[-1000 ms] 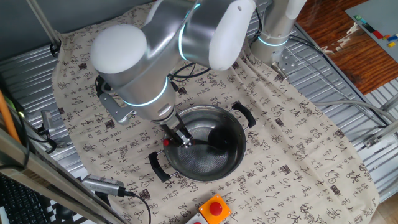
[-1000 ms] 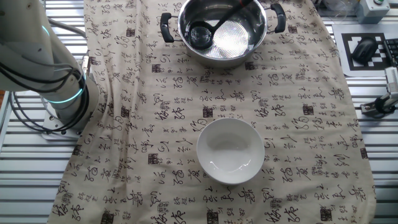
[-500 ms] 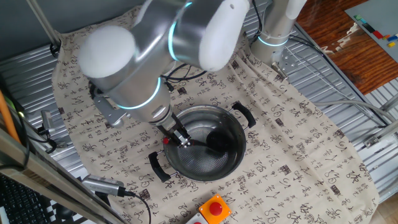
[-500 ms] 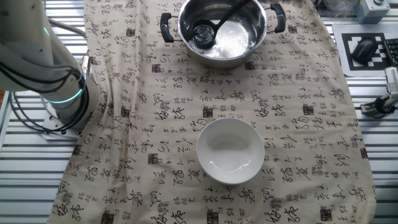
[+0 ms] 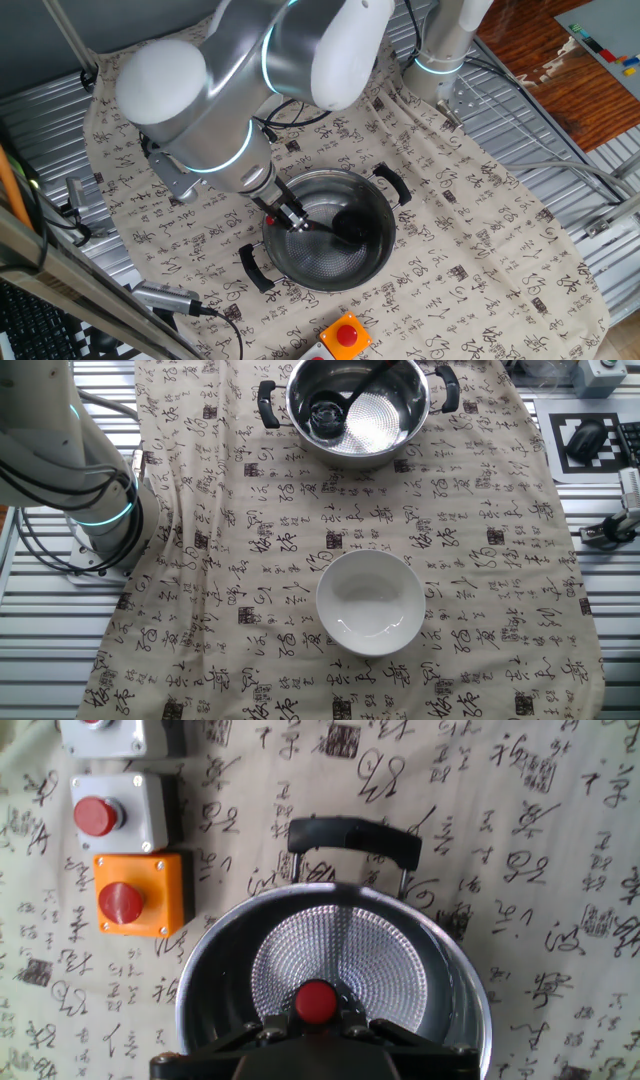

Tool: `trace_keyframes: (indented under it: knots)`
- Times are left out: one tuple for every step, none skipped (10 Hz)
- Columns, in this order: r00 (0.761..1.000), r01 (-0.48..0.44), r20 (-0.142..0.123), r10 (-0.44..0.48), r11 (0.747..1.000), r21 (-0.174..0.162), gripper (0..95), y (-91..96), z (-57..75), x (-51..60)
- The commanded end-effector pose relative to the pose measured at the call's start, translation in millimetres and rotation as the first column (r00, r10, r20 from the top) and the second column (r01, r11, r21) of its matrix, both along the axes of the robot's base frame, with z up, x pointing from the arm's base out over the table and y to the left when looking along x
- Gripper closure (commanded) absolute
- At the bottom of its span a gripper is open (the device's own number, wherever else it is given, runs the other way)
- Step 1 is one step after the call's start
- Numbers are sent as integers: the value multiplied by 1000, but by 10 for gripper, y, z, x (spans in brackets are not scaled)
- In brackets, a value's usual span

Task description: Scoop water with a large spoon from one bowl to another

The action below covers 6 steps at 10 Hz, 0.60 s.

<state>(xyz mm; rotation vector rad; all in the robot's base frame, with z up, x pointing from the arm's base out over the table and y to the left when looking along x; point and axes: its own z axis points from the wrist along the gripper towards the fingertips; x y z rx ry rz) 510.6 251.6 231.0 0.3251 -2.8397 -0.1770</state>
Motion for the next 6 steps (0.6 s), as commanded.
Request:
trace_keyframes:
  knots:
    - [1000,-7,10,7,1000,5,950,4,-7,5]
    - [1000,-8,13,8,1000,6,950,10,-15,17]
    - [1000,-7,17,7,1000,4,950,10,-16,15]
    - [1000,-5,24,5,1000,4,950,11,-18,16]
    - [999,-3,35,3,1000,2,950,11,-18,16]
    - [999,-6,52,6,1000,1,950,11,-18,16]
